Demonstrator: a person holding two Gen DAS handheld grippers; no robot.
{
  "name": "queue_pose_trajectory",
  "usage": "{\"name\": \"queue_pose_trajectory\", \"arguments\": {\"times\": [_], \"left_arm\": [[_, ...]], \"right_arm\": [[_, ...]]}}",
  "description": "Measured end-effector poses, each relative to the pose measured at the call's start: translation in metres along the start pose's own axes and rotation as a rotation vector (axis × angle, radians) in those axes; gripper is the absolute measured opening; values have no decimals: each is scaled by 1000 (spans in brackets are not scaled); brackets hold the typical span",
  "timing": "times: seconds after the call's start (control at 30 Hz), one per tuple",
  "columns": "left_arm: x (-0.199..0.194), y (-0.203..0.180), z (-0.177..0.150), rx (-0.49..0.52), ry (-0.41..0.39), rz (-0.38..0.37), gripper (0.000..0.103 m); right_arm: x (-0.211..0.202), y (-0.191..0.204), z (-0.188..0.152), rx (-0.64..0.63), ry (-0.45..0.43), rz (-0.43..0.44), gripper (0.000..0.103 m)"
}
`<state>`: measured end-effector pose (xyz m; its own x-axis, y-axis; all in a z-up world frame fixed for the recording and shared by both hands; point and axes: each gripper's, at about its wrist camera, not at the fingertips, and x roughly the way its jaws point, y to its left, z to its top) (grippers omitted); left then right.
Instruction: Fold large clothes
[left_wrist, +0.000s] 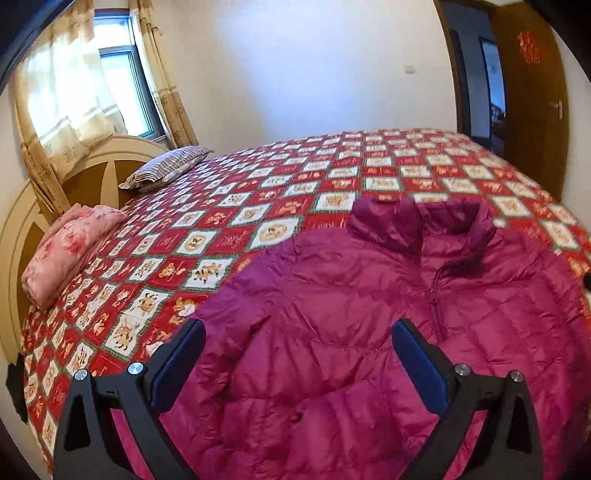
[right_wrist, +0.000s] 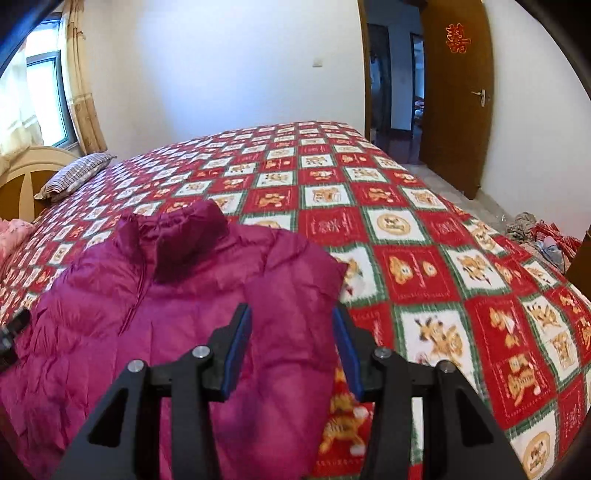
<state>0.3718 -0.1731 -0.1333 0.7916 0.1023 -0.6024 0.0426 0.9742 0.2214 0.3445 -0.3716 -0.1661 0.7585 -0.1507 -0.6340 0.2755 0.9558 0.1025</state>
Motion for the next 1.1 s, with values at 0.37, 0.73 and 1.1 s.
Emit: {"name": "queue_pose_trajectory", "arguments": {"times": [0.37, 0.73, 1.1], "left_arm": [[74, -15, -40, 13, 172, 34, 101], [79, -12, -43, -3, 181, 18, 102], [81, -7, -43, -31, 190, -14, 102]], "right_arm": [[66, 19, -25, -30, 122, -16, 48], [67, 19, -26, -49, 128, -21, 48], [-8, 46, -50, -119, 68, 54, 56]]}}
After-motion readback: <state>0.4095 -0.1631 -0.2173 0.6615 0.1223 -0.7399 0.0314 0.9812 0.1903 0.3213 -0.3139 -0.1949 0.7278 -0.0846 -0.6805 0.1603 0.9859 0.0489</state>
